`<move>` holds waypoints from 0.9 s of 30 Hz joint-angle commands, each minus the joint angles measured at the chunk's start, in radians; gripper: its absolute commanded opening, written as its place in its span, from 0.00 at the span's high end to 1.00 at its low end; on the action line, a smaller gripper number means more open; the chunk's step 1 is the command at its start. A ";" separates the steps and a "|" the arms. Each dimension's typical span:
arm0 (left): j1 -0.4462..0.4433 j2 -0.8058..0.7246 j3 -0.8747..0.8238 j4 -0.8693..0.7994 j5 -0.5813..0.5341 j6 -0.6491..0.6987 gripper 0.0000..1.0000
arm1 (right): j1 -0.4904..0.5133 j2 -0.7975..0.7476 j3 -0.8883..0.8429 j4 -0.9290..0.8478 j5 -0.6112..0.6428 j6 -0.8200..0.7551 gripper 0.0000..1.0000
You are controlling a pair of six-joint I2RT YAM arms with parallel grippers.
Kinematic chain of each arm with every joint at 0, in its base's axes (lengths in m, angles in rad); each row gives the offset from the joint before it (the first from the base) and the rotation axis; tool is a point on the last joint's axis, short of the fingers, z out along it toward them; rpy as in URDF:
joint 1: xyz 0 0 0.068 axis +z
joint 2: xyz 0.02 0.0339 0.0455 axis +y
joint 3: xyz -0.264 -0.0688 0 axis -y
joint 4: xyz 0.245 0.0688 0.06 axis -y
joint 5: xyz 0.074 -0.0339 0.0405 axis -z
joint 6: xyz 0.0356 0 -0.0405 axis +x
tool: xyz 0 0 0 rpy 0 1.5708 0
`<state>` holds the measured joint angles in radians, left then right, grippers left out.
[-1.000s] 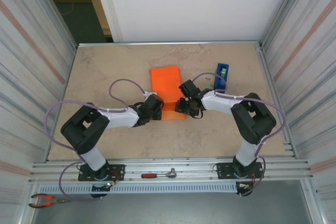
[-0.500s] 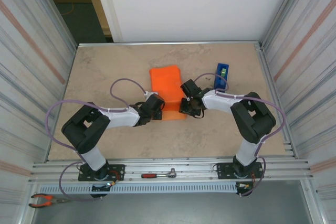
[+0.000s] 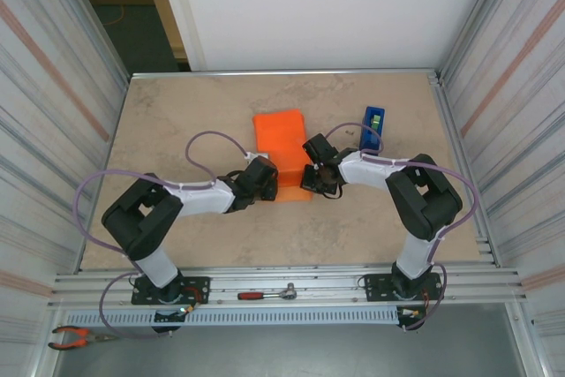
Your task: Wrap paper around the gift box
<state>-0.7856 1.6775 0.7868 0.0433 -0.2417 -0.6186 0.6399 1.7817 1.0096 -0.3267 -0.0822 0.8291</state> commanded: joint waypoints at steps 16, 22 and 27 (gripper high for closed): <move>-0.007 0.001 -0.069 0.007 -0.110 -0.028 0.79 | -0.004 -0.078 -0.022 -0.052 -0.041 -0.041 0.30; -0.007 0.016 -0.067 0.009 -0.100 -0.030 0.81 | -0.026 0.000 0.033 -0.023 -0.043 -0.050 0.39; -0.017 0.021 -0.058 0.009 -0.086 -0.029 0.81 | -0.020 0.049 0.050 -0.001 -0.051 -0.034 0.73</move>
<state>-0.7944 1.6871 0.7418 0.1028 -0.3161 -0.6331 0.6098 1.7817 1.0370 -0.3836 -0.1196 0.7982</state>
